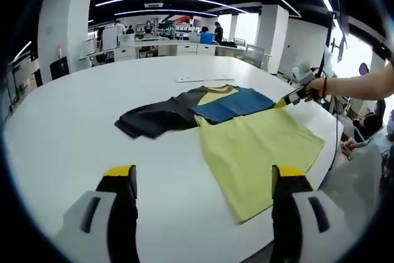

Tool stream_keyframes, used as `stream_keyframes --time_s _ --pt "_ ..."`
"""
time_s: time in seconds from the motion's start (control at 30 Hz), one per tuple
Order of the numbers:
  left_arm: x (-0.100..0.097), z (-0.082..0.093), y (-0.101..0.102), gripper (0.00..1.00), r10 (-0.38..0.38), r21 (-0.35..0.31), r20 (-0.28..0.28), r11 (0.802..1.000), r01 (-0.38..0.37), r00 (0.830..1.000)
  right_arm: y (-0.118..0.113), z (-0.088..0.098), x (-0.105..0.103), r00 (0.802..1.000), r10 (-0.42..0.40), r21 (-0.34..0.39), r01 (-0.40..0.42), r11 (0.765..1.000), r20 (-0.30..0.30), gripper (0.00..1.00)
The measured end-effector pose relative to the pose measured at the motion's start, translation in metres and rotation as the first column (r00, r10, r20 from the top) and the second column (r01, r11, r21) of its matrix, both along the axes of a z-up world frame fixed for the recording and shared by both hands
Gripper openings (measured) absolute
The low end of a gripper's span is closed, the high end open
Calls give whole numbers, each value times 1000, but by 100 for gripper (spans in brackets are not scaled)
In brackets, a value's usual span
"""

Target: Fold the garment on the visible template until the final outline fits inside the template.

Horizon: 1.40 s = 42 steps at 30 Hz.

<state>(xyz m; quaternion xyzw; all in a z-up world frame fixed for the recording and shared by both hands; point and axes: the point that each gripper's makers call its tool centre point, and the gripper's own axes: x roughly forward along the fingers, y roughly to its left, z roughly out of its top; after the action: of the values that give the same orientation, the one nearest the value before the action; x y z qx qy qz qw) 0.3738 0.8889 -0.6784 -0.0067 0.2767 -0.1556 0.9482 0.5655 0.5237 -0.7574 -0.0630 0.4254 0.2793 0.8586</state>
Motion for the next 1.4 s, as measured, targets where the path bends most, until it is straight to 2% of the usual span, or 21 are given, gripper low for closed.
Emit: stream_keyframes --time_s 0.13,0.23,0.4,0.43,0.5,0.63,0.7,0.83,0.93,1.0,1.1,1.2,1.4 --pt "14 1 15 85 25 19 15 1000 -25 1000 0 11 -3 999 18 -13 -18 1000 33 58" --pt "25 1 25 81 39 -4 21 999 -39 999 -2 15 -3 999 25 -7 -25 1000 43 68" --pt "44 2 44 80 88 -9 41 996 -88 995 3 33 -15 996 57 28 -59 998 67 75" --pt "48 1 48 80 103 -14 43 995 -102 994 6 38 -18 993 79 27 -81 996 84 75" --pt "54 -1 56 78 129 -22 43 992 -128 991 7 41 -24 992 97 12 -98 995 79 74" --pt "65 -9 69 79 162 7 36 987 -163 986 13 54 -33 986 129 17 -131 991 104 74" --pt "72 -10 75 79 180 -2 48 984 -180 982 15 61 -36 982 144 19 -148 989 119 74" --pt "86 -15 84 71 216 -26 51 976 -215 975 18 72 -45 972 180 11 -183 983 149 75" --pt "97 -20 95 68 249 11 50 968 -250 967 18 77 -51 967 200 13 -204 979 160 76" --pt "106 -22 98 63 246 22 53 969 -247 968 19 79 -55 965 205 20 -211 977 161 78" --pt "116 -22 103 60 248 43 57 967 -251 967 22 85 -63 959 222 34 -232 972 176 77" --pt "125 -24 109 58 266 29 65 963 -268 962 23 88 -69 957 225 43 -237 971 184 77" --pt "135 -43 118 53 289 40 24 956 -290 957 21 93 -79 957 218 59 -233 971 193 75"
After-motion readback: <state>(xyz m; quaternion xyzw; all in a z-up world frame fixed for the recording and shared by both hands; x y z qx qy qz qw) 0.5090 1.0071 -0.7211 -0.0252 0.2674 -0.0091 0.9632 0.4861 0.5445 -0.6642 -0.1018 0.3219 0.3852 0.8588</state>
